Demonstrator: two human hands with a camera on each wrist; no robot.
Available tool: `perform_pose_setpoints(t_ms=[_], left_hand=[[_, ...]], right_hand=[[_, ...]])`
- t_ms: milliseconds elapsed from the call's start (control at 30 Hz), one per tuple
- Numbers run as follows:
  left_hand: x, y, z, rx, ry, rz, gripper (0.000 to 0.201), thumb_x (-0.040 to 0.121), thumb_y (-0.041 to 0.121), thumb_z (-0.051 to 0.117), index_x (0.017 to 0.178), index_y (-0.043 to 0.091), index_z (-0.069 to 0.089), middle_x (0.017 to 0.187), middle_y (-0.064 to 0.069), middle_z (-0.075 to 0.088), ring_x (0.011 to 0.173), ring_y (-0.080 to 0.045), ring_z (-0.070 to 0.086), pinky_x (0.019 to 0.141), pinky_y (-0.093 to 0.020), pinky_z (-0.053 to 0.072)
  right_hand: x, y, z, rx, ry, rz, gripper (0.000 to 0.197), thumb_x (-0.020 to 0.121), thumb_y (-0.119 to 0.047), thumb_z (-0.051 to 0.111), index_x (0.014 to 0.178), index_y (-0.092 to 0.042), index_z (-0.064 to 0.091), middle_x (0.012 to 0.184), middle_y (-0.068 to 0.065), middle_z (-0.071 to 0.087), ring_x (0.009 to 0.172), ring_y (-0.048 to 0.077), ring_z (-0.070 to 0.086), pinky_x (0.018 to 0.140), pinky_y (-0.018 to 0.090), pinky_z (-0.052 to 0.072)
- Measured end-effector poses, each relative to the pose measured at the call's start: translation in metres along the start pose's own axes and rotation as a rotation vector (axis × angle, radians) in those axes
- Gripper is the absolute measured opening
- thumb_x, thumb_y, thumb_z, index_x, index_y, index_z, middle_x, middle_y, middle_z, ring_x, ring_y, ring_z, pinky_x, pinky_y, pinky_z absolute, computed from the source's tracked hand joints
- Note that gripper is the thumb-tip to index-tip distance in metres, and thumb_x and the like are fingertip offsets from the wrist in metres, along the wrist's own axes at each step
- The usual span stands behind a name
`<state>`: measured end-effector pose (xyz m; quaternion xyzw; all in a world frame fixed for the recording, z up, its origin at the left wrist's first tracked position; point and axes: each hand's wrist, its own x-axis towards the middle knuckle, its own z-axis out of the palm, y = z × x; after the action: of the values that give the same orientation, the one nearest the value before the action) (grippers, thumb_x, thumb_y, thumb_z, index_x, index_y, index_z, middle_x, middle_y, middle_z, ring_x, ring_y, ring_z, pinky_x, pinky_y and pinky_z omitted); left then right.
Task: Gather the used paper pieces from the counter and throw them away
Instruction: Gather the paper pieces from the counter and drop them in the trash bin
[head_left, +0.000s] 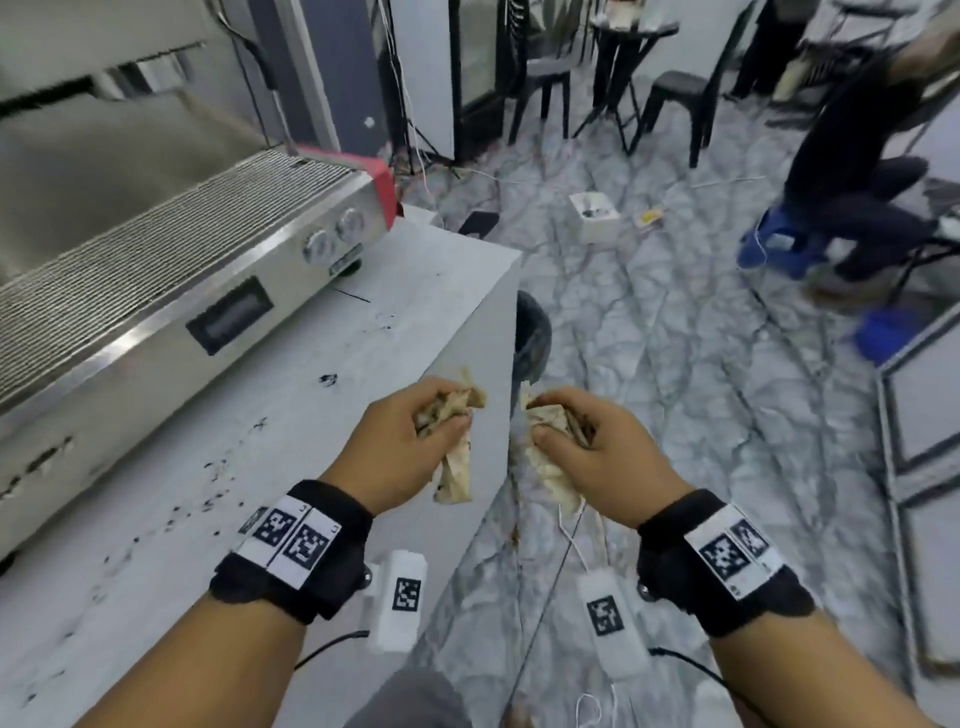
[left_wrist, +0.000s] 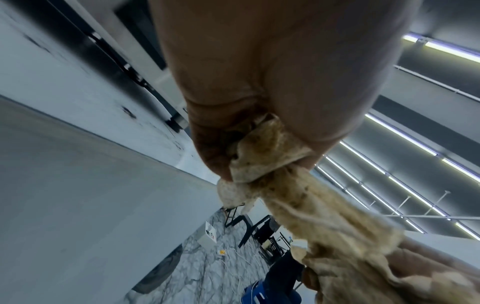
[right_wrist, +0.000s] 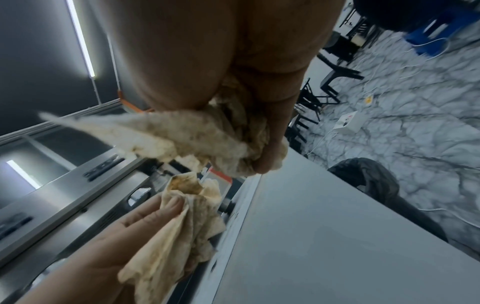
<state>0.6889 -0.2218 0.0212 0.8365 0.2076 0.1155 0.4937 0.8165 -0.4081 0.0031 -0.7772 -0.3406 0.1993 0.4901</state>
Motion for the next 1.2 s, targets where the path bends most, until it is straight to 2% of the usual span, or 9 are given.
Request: perform_pose_setpoints(t_ms=[167,300,433,667,767,833,967,1067,1200], left_hand=[[0.075,0.004,0.031,0.012,-0.070,0.003,0.012,0.088,0.026,0.062,0.096,0.034,0.066,0.086,0.006,0.070,0.057,0.001,0.055,0.056,-0.019,0.044],[0.156,0.004,0.049,-0.011,-0.097,0.027,0.012,0.088,0.026,0.062,0.098,0.031,0.066,0.082,0.007,0.069,0.053,0.001,0.054,0.052,-0.017,0.044],[0.257,0.006,0.065,-0.021,-0.067,0.066,0.014,0.087,0.025,0.064,0.100,0.029,0.066,0.076,0.010,0.066,0.054,0.000,0.056,0.048,-0.017,0.045],[0.412,0.019,0.071,0.066,-0.116,0.094,0.016,0.086,0.029,0.064,0.103,0.026,0.065,0.092,0.010,0.068,0.079,0.003,0.062,0.071,-0.015,0.045],[0.468,0.016,0.071,0.053,-0.088,0.050,0.015,0.086,0.026,0.065,0.101,0.026,0.067,0.091,0.015,0.067,0.079,0.011,0.059,0.068,-0.001,0.040],[0.507,0.014,0.074,0.071,-0.071,0.030,0.014,0.086,0.024,0.065,0.099,0.028,0.068,0.092,0.016,0.067,0.082,0.010,0.060,0.070,-0.004,0.042],[0.598,0.003,0.085,0.107,0.012,-0.035,0.012,0.086,0.022,0.062,0.094,0.030,0.066,0.090,0.015,0.065,0.079,0.010,0.058,0.066,0.002,0.039],[0.656,-0.017,0.096,0.084,0.145,-0.150,0.015,0.084,0.020,0.061,0.097,0.026,0.066,0.095,0.008,0.066,0.085,-0.006,0.061,0.076,-0.015,0.048],[0.693,-0.057,0.110,0.065,0.213,-0.387,0.019,0.084,0.014,0.058,0.094,0.027,0.068,0.085,0.012,0.067,0.075,-0.006,0.059,0.062,-0.011,0.044]], right_hand=[[0.043,0.031,-0.035,-0.001,0.026,0.046,0.013,0.095,-0.022,0.064,0.108,-0.026,0.068,0.086,-0.029,0.067,0.084,-0.008,0.062,0.073,0.008,0.043],[0.102,0.059,-0.064,-0.007,0.053,0.091,0.016,0.095,-0.023,0.065,0.110,-0.026,0.068,0.096,-0.017,0.070,0.092,-0.001,0.065,0.081,0.018,0.051],[0.183,0.088,-0.102,-0.047,0.079,0.127,0.016,0.095,-0.026,0.065,0.110,-0.028,0.068,0.101,-0.013,0.070,0.094,-0.001,0.065,0.079,0.015,0.049],[0.316,0.115,-0.155,-0.048,0.145,0.185,0.018,0.094,-0.026,0.066,0.111,-0.026,0.068,0.107,-0.012,0.069,0.099,0.000,0.064,0.087,0.020,0.050],[0.368,0.130,-0.168,-0.025,0.102,0.195,0.015,0.095,-0.023,0.065,0.108,-0.027,0.068,0.103,-0.018,0.067,0.097,-0.006,0.062,0.083,0.012,0.049],[0.409,0.143,-0.176,-0.024,0.051,0.199,0.014,0.095,-0.022,0.064,0.109,-0.026,0.068,0.103,-0.018,0.067,0.096,-0.007,0.061,0.081,0.011,0.048],[0.506,0.181,-0.183,-0.002,-0.057,0.199,0.013,0.095,-0.020,0.063,0.105,-0.027,0.068,0.100,-0.011,0.069,0.094,0.004,0.065,0.085,0.022,0.052],[0.581,0.211,-0.183,-0.012,-0.154,0.189,0.012,0.095,-0.018,0.062,0.103,-0.026,0.065,0.096,-0.008,0.067,0.086,0.005,0.062,0.076,0.024,0.051],[0.654,0.251,-0.168,0.011,-0.270,0.234,0.009,0.095,-0.020,0.062,0.102,-0.026,0.062,0.085,-0.015,0.063,0.074,-0.004,0.059,0.068,0.016,0.044]])
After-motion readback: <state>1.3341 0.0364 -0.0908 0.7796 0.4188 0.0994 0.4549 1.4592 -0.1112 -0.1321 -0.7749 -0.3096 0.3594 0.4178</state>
